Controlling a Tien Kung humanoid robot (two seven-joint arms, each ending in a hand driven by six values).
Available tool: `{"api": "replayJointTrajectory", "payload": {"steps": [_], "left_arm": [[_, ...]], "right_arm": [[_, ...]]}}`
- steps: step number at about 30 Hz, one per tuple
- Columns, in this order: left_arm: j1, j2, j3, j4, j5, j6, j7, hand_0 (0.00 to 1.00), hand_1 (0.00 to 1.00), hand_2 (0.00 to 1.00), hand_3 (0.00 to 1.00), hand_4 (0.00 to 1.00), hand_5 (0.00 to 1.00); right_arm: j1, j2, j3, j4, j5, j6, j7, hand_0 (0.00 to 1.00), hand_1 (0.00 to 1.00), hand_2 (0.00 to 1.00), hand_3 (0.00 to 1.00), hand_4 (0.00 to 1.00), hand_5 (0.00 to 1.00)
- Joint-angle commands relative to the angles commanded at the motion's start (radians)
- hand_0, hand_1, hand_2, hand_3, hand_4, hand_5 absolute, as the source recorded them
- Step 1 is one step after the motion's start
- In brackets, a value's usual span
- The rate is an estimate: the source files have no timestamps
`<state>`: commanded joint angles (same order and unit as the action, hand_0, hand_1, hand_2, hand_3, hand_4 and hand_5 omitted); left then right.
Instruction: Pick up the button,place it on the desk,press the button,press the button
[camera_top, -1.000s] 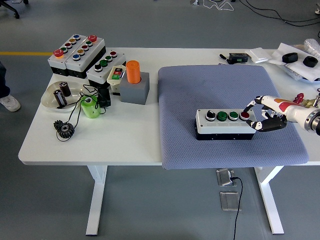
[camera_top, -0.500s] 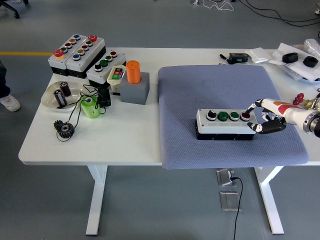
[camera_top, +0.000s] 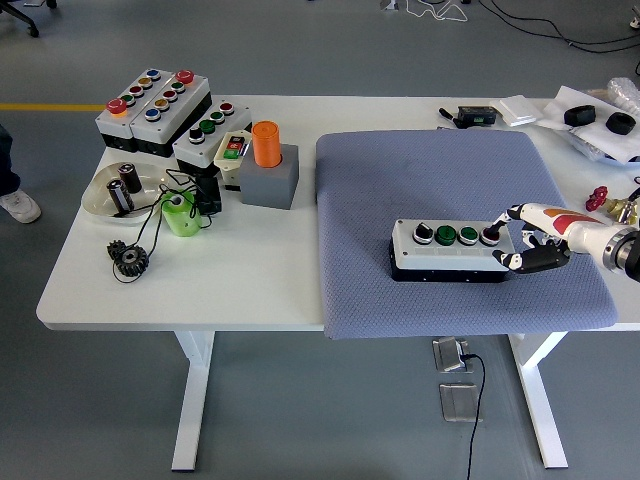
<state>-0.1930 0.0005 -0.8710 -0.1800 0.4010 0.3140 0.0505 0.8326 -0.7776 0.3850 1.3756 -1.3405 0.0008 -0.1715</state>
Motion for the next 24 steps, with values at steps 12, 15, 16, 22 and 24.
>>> {"api": "replayJointTrajectory", "payload": {"steps": [12, 15, 16, 22, 24], "left_arm": [[0.0, 0.001, 0.003, 0.0, -0.001, -0.002, 0.0, 0.672, 0.702, 0.722, 0.529, 0.374, 0.997], [-0.001, 0.001, 0.005, 0.0, -0.004, -0.002, -0.001, 0.672, 0.702, 0.722, 0.529, 0.374, 0.997], [-0.001, 0.001, 0.005, 0.0, -0.005, -0.002, -0.001, 0.672, 0.702, 0.722, 0.529, 0.374, 0.997], [-0.002, 0.001, 0.008, 0.0, -0.01, -0.003, -0.002, 0.673, 0.702, 0.722, 0.528, 0.374, 0.997], [-0.003, 0.001, 0.009, 0.0, -0.011, -0.004, -0.002, 0.672, 0.701, 0.722, 0.527, 0.375, 0.998]], "right_arm": [[0.001, -0.004, 0.047, 0.052, -0.004, -0.007, 0.001, 0.154, 0.998, 0.044, 0.709, 0.616, 0.414], [-0.001, 0.004, 0.04, 0.052, -0.005, -0.007, 0.0, 0.154, 0.998, 0.044, 0.709, 0.616, 0.414], [-0.001, 0.008, 0.038, 0.051, -0.005, -0.008, 0.0, 0.154, 0.998, 0.044, 0.709, 0.616, 0.414], [0.002, 0.027, 0.034, 0.042, -0.007, -0.011, -0.001, 0.155, 0.998, 0.044, 0.708, 0.615, 0.414], [0.002, 0.034, 0.038, 0.042, -0.008, -0.011, -0.001, 0.155, 0.998, 0.044, 0.708, 0.614, 0.413]]}}
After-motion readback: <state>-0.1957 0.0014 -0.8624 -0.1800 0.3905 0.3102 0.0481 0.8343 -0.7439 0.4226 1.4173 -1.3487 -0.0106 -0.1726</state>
